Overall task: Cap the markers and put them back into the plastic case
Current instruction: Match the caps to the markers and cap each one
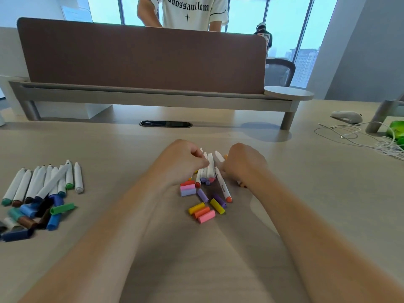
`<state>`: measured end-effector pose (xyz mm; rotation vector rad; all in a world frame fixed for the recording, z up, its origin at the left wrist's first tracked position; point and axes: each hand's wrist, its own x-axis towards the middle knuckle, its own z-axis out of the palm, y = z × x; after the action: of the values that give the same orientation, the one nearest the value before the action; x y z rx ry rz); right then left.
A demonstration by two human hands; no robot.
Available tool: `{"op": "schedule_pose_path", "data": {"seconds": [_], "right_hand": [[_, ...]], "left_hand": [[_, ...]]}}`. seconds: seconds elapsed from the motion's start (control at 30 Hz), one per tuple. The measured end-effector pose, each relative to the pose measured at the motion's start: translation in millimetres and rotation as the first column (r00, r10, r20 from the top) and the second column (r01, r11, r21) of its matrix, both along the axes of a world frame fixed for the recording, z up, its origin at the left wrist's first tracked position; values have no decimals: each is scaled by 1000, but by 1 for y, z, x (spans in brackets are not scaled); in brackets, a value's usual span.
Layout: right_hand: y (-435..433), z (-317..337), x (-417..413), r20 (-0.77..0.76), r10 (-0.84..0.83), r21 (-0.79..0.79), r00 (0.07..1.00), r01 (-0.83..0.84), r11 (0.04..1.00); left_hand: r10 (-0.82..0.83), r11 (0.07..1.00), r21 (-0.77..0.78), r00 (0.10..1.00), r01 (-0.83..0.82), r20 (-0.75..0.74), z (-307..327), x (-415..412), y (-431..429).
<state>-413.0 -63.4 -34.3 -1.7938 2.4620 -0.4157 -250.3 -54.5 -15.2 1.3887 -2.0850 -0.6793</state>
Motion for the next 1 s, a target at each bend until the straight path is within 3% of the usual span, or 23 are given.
{"op": "schedule_pose_path", "data": {"seconds": [0.17,0.3,0.43,0.53,0.7,1.0], "right_hand": [[9,12,-11,380,19,-70,925,8,997],[17,14,-16,594,69,-93,802,-17,996],[23,20,-15,771,162,-96,616,-138,986],[26,21,-10,799,189,-90,571,-197,976],[29,21,-4,791,201,-72,578,-239,968],[28,19,-3,782,201,-70,590,-237,969]], "left_hand": [[-180,980,-32,941,198,288,-3,-7,7],[-170,978,-55,927,199,334,-7,-9,5],[-170,981,-12,900,191,402,-3,-3,3],[-231,970,37,851,242,472,1,2,3],[-302,949,84,791,305,532,-2,2,5],[-321,938,79,758,338,568,-9,-1,5]]}}
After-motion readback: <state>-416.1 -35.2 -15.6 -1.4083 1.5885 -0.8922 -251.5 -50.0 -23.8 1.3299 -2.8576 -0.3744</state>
